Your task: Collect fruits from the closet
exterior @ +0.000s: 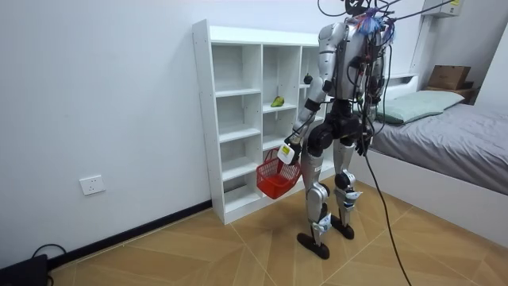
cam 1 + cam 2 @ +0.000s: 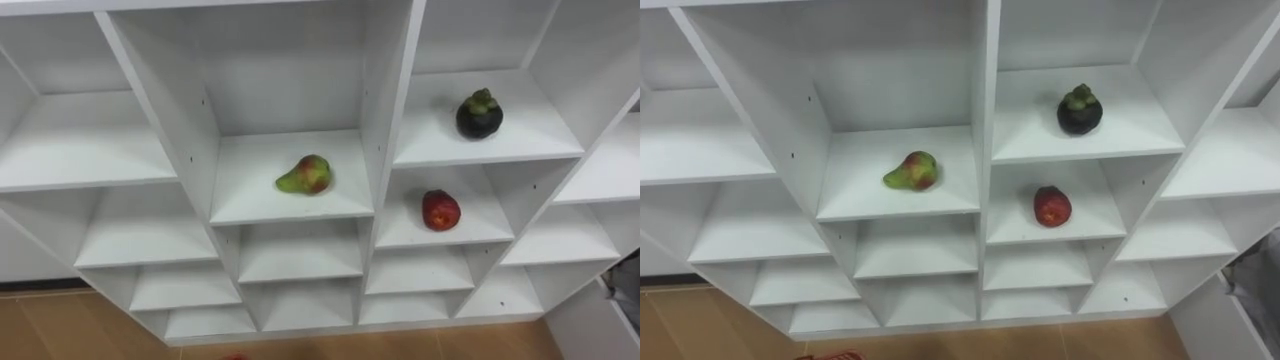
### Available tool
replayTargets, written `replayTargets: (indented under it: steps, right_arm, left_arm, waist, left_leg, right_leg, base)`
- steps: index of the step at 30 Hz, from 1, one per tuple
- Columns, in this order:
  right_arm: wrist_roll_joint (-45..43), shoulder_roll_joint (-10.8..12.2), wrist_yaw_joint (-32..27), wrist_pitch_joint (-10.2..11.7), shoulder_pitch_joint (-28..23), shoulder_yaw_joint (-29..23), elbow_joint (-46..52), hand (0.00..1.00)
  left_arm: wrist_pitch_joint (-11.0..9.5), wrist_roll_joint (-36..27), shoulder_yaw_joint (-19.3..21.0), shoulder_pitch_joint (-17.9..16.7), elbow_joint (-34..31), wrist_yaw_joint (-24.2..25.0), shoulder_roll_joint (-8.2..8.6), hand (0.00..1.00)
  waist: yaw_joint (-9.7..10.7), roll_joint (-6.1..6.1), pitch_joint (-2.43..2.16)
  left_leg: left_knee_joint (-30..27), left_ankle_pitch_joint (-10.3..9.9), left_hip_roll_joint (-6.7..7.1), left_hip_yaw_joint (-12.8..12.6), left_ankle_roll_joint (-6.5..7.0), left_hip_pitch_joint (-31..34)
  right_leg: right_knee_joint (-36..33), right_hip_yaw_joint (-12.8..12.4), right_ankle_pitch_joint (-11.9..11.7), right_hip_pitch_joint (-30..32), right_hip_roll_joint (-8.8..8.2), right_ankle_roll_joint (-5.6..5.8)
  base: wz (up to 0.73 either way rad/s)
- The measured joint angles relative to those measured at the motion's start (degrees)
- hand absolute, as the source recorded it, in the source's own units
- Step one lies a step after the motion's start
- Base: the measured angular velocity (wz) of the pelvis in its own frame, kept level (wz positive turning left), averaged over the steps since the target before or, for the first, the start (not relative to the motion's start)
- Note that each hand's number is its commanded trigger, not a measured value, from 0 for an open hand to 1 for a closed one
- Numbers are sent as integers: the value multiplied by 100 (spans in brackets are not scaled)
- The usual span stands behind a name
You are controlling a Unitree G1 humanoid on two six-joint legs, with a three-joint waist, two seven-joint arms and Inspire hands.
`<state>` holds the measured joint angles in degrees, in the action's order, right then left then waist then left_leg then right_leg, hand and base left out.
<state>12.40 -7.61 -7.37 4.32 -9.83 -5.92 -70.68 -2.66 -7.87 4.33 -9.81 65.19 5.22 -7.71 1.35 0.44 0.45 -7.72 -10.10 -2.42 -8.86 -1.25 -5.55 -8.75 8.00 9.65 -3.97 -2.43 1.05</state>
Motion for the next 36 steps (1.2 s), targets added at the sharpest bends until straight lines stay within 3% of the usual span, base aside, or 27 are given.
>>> replayTargets:
  steps: [2,5,8,13,18,22,27,36]
  right_arm:
    - [-199,-7,-97,-1,-12,-41,160,0]
    - [-417,-17,-286,31,-45,-36,714,0]
    - [-647,-15,-437,145,-200,-16,1584,0]
    - [-885,-2,-513,232,-659,254,4083,0]
    - [-1286,55,-582,364,-724,362,5423,0]
    - [-1508,56,-702,501,-730,482,6366,0]
    - [-1729,21,-889,729,-707,634,6808,0]
    - [-1766,-98,-1187,815,-651,757,7566,0]
  left_arm:
    - [-41,25,-1,10,0,3,0,100]
    - [-155,62,-4,23,19,9,2,100]
    - [-188,62,-13,22,4,9,1,100]
    - [-253,56,-179,45,-6,39,2,100]
    - [-413,53,-233,23,-5,45,2,100]
    - [-491,57,-234,24,-1,62,2,100]
    - [-495,56,-250,44,0,73,-2,100]
    - [-534,60,-357,182,175,168,-14,100]
  waist:
    - [3,-37,-22]
    - [-7,-49,-8]
    - [3,-52,-9]
    - [23,-54,-12]
    - [29,-30,-68]
    - [21,-57,-68]
    - [-16,-87,-64]
    - [-44,-31,-32]
  left_leg:
    - [-1,0,0,0,0,23]
    - [-15,2,0,-29,2,84]
    - [-17,2,4,-43,2,69]
    - [-20,2,3,-64,2,57]
    - [-14,2,3,-60,3,181]
    - [-12,3,4,-60,3,187]
    - [-12,3,4,-60,3,178]
    - [6,1,2,-65,3,185]
  right_leg:
    - [-18,0,0,31,-1,0]
    - [-99,-35,0,111,-3,-1]
    - [-92,-40,1,117,-9,1]
    - [-73,-68,3,121,-4,3]
    - [-113,-85,-2,259,0,0]
    - [-100,-99,-3,270,1,-1]
    - [-97,-159,-4,280,12,-2]
    - [-105,-178,-12,302,21,1]
  base:
    - [0]
    - [-5]
    - [0]
    - [-2]
    - [0]
    - [0]
    - [-6]
    - [0]
